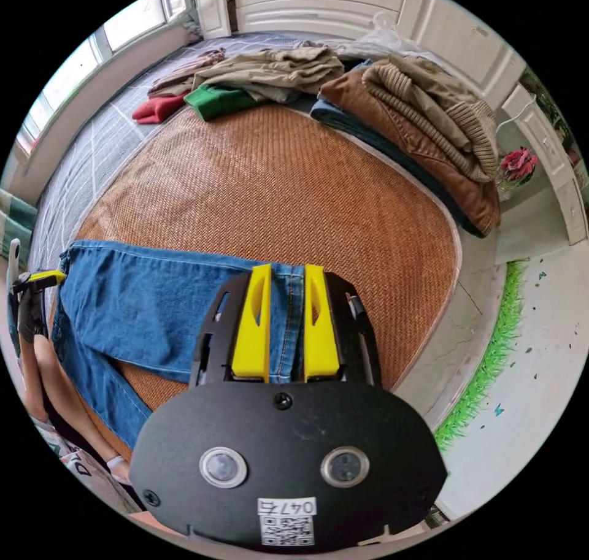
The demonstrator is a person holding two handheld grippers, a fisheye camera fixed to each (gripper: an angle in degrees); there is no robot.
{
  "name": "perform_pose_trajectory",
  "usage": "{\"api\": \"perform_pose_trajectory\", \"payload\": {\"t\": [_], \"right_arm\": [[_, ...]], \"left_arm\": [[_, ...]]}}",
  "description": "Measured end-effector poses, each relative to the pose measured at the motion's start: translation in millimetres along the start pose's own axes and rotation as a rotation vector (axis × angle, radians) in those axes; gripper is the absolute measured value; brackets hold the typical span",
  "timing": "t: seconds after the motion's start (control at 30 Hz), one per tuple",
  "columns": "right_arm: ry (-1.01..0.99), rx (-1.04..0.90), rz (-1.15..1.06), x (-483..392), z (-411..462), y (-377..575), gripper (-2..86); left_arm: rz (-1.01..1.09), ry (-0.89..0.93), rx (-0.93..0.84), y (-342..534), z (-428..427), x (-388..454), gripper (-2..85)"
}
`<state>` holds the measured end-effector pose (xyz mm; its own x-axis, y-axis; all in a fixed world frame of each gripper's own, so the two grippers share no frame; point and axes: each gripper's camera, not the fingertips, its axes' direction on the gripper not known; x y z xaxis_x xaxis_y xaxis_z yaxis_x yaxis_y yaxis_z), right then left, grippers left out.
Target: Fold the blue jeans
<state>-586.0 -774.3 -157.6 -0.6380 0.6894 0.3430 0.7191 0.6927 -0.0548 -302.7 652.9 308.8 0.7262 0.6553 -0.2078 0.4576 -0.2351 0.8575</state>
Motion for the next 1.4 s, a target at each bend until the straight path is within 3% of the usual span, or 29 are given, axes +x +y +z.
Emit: {"api": "perform_pose_trajectory", "payload": {"t": [0.23, 0.43, 0.57, 0.63, 0.7, 0.8, 0.87, 0.93, 1.03, 1.2, 1.3, 1.4], "right_arm": [[0.003, 0.068, -0.181, -2.3, -34.9, 28.2, 1.2], [-0.246, 0.368, -0.308, 15.1, -142.7, 136.2, 1.2], [-0.455, 0.487, -0.351, 29.0, -187.1, 237.6, 1.1], [-0.522, 0.506, -0.353, 34.5, -194.3, 278.6, 1.1], [-0.529, 0.5, -0.321, 41.2, -193.8, 327.1, 1.1], [-0.525, 0.47, -0.24, 52.9, -181.7, 373.2, 1.1], [-0.54, 0.478, -0.195, 59.7, -176.5, 393.5, 1.1], [-0.543, 0.484, -0.173, 62.7, -174.6, 407.1, 1.1], [-0.523, 0.474, -0.197, 59.0, -175.4, 418.2, 1.1], [-0.533, 0.456, -0.207, 68.2, -168.7, 433.6, 1.1], [-0.578, 0.503, -0.155, 86.1, -165.2, 445.7, 1.1], [-0.62, 0.531, -0.128, 96.9, -160.0, 454.1, 1.1]], "left_arm": [[-0.007, 0.057, 0.068, 3.8, -11.1, -6.0, -0.9], [-0.103, 0.2, 0.223, 22.9, -26.4, -23.0, 1.6], [-0.042, 0.141, 0.365, 35.2, -45.8, -7.8, 12.2], [-0.028, 0.14, 0.328, 33.3, -45.4, 1.0, 17.3], [-0.031, 0.26, 0.218, 29.4, -32.4, 5.9, 17.6], [-0.101, 0.571, 0.247, 42.0, -18.5, 3.3, 12.7], [-0.118, 0.679, 0.267, 50.2, -14.7, 9.2, 9.8], [-0.067, 0.641, 0.25, 52.4, -15.6, 28.5, 8.0], [0.051, 0.438, 0.223, 48.6, -20.9, 75.2, 9.7], [0.464, 0.078, 0.174, 27.9, -29.4, 177.0, 22.2], [0.74, -0.138, 0.014, 21.5, -9.8, 225.9, 19.7], [0.926, -0.233, -0.089, 22.9, 13.7, 263.3, 16.5]]}}
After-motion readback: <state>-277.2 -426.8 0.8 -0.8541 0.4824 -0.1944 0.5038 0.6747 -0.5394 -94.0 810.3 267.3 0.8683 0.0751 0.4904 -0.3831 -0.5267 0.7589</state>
